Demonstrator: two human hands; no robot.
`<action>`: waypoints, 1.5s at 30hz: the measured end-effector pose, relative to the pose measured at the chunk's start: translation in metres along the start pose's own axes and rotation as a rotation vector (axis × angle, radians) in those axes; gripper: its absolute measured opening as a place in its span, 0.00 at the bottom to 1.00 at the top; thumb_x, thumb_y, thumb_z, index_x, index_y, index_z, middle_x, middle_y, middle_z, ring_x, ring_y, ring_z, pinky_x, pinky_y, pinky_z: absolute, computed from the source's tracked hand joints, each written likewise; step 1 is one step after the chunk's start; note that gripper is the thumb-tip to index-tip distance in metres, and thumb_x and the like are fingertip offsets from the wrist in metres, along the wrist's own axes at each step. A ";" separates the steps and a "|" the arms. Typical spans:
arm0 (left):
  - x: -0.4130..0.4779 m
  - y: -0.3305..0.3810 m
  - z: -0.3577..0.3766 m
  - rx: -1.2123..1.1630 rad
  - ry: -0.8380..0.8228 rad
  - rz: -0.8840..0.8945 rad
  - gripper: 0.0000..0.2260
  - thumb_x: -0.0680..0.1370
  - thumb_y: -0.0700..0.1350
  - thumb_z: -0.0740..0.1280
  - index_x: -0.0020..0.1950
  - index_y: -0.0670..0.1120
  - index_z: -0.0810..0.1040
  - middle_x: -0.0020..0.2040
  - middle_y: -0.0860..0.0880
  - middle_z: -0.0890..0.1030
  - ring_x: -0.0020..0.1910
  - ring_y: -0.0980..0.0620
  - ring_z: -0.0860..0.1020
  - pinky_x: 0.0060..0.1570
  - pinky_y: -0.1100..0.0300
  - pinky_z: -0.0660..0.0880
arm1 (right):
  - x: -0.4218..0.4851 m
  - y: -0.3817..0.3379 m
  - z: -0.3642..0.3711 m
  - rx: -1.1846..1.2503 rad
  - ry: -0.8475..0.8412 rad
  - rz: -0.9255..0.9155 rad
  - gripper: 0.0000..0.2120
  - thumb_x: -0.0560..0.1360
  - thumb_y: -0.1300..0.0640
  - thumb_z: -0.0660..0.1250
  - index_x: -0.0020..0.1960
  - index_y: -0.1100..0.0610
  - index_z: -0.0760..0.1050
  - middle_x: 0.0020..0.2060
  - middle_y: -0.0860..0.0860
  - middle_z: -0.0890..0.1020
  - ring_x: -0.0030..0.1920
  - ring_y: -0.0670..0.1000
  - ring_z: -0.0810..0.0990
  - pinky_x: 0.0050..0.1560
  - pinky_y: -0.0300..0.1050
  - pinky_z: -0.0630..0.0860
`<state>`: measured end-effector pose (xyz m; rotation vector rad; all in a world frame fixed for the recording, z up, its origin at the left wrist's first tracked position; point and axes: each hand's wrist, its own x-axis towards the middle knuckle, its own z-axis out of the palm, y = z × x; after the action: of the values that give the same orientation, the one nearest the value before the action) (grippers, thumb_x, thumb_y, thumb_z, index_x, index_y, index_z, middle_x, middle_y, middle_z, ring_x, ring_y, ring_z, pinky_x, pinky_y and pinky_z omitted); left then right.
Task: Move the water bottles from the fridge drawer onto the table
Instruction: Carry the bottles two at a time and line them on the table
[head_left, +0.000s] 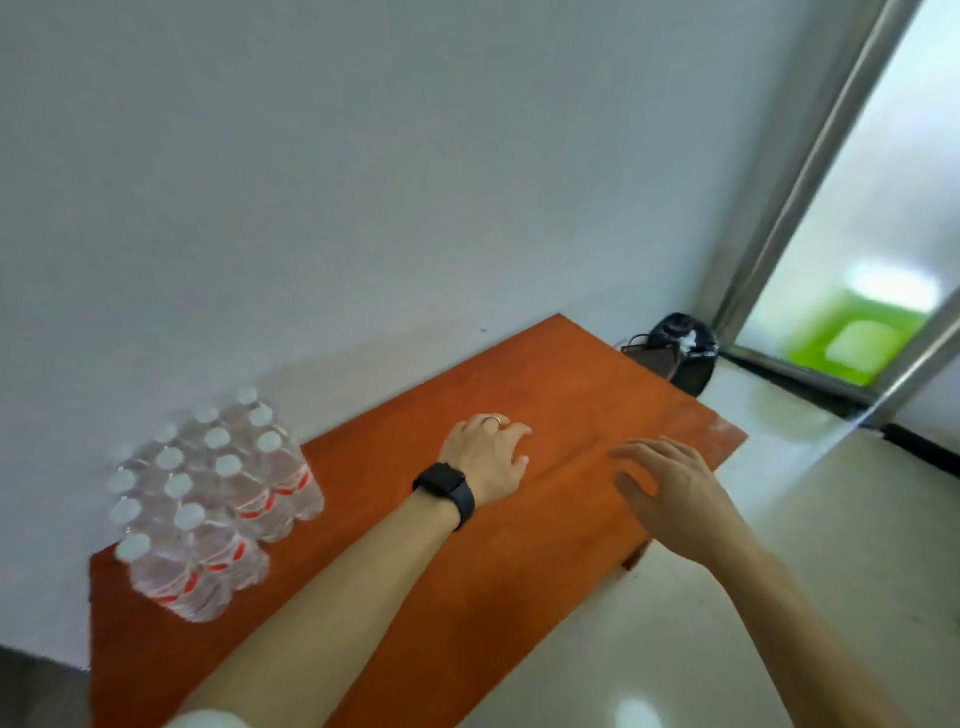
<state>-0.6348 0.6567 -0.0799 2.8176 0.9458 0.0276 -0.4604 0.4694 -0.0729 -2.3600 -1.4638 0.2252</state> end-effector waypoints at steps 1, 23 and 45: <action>0.016 0.039 0.000 -0.011 -0.001 0.059 0.21 0.82 0.56 0.59 0.75 0.56 0.69 0.75 0.47 0.70 0.75 0.46 0.65 0.72 0.48 0.65 | -0.015 0.028 -0.019 0.003 0.047 0.047 0.16 0.82 0.44 0.61 0.69 0.42 0.74 0.70 0.44 0.75 0.74 0.54 0.64 0.74 0.51 0.62; 0.133 0.725 0.060 -0.197 -0.035 1.001 0.23 0.80 0.56 0.62 0.75 0.59 0.67 0.73 0.50 0.71 0.72 0.48 0.68 0.68 0.50 0.68 | -0.343 0.460 -0.257 -0.084 0.521 0.872 0.21 0.81 0.43 0.63 0.72 0.45 0.72 0.69 0.42 0.74 0.74 0.51 0.64 0.75 0.49 0.61; 0.305 1.124 0.197 -0.202 -0.379 1.094 0.22 0.82 0.55 0.62 0.76 0.58 0.66 0.74 0.50 0.70 0.72 0.48 0.69 0.67 0.50 0.72 | -0.388 0.871 -0.346 0.130 0.522 1.118 0.23 0.79 0.39 0.61 0.73 0.43 0.69 0.70 0.41 0.72 0.72 0.46 0.65 0.70 0.45 0.65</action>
<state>0.2944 -0.0726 -0.0989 2.6200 -0.6657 -0.2423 0.1996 -0.2997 -0.1005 -2.5687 0.1715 -0.0404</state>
